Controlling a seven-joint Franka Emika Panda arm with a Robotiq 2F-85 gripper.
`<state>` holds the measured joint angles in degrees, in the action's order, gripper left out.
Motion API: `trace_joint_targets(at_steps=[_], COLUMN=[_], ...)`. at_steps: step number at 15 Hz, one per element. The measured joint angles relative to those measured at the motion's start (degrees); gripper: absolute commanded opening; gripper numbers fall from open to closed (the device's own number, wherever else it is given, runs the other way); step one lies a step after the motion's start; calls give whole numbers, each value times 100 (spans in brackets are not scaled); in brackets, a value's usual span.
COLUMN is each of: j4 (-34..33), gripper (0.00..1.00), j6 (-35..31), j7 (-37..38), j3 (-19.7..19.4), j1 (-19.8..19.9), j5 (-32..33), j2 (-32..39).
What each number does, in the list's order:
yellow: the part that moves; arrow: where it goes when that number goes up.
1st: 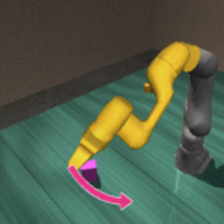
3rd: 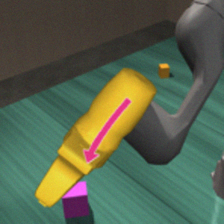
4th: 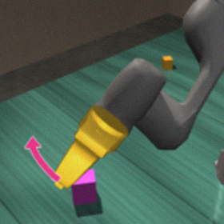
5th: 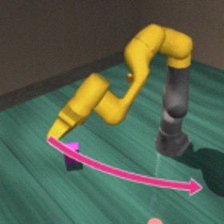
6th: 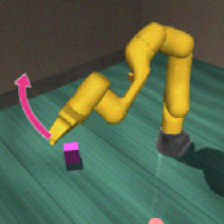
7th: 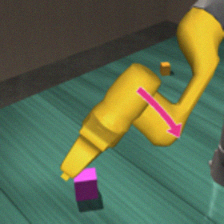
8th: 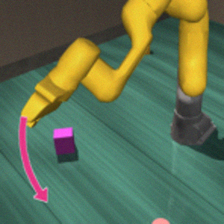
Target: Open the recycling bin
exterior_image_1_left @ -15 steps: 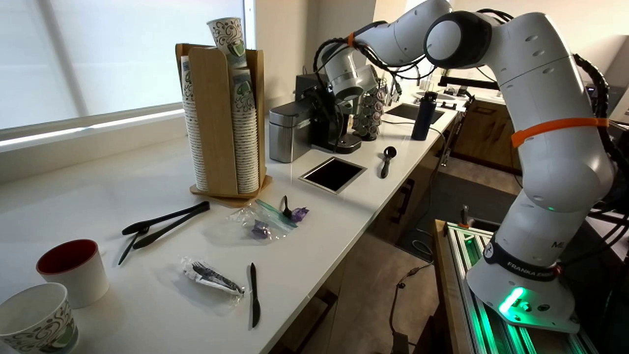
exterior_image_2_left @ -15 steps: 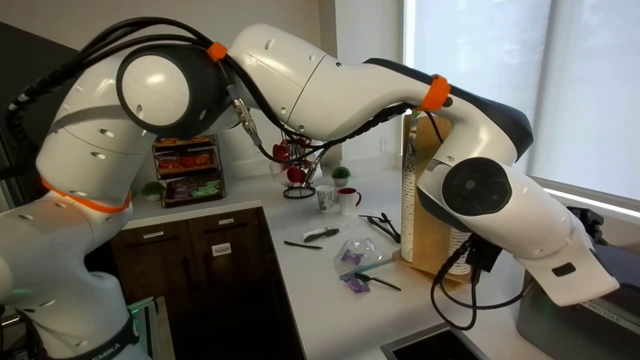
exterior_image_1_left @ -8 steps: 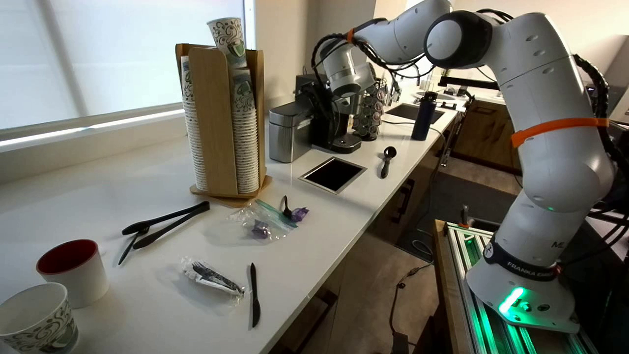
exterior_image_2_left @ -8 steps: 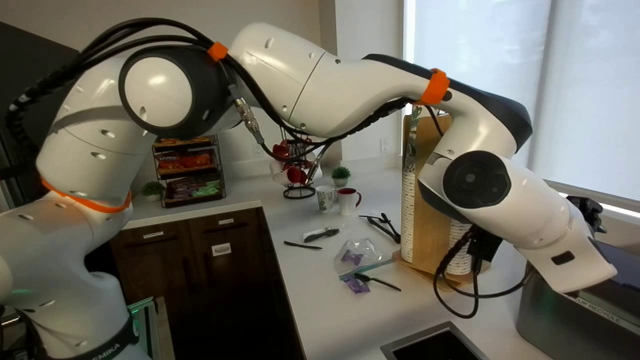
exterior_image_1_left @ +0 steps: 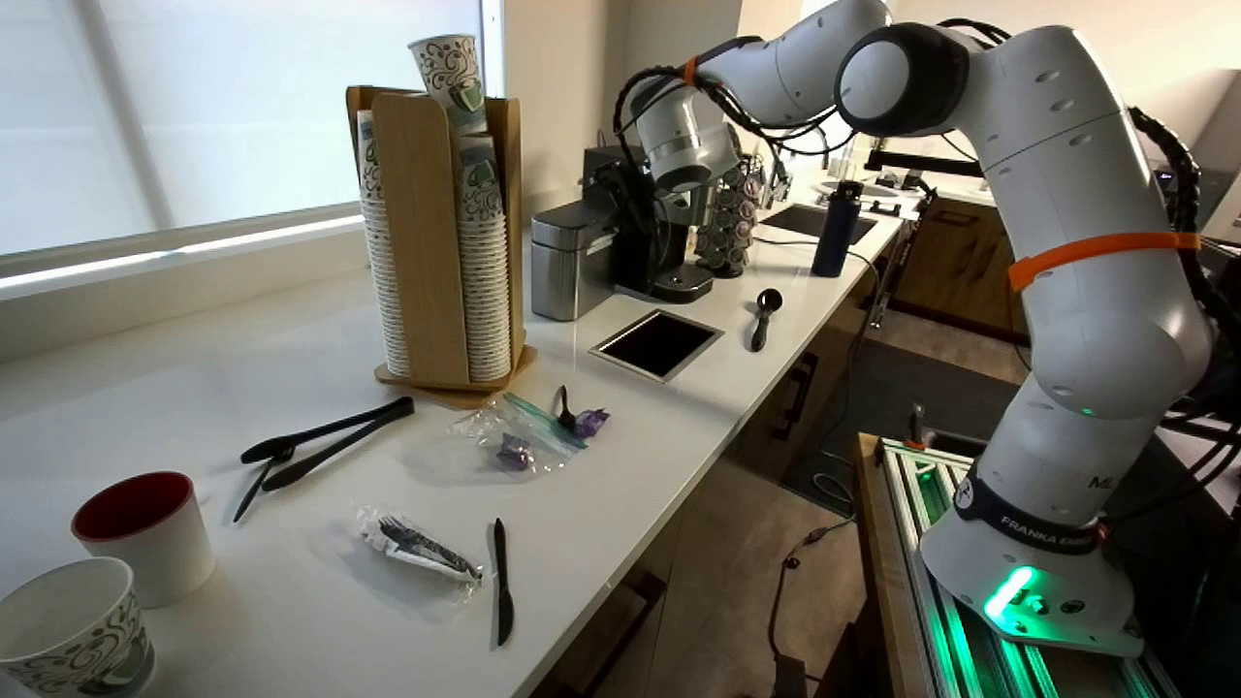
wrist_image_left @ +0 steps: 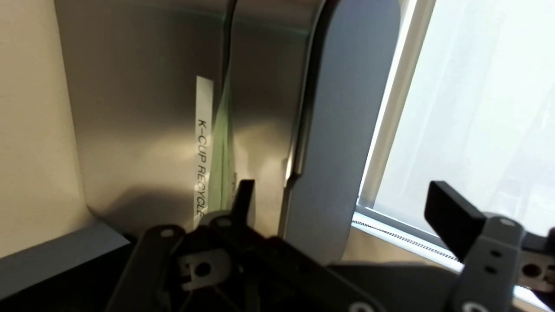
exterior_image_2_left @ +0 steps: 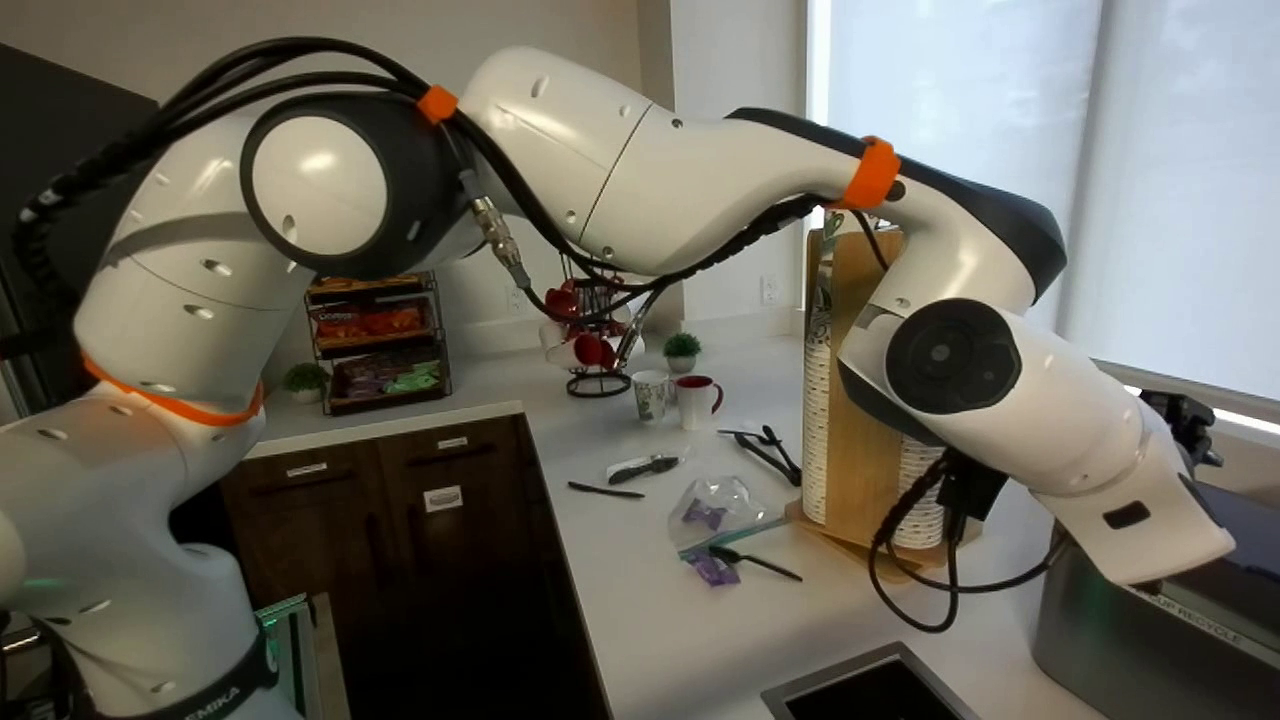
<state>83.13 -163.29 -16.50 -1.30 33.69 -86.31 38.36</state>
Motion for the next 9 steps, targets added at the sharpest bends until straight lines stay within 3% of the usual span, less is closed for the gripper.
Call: trace_joint_targets(at_steps=[9], j4=[-122], gripper=[100], j6=[0], j7=[249], j3=[1], j1=[-11], j5=[15], j2=[49])
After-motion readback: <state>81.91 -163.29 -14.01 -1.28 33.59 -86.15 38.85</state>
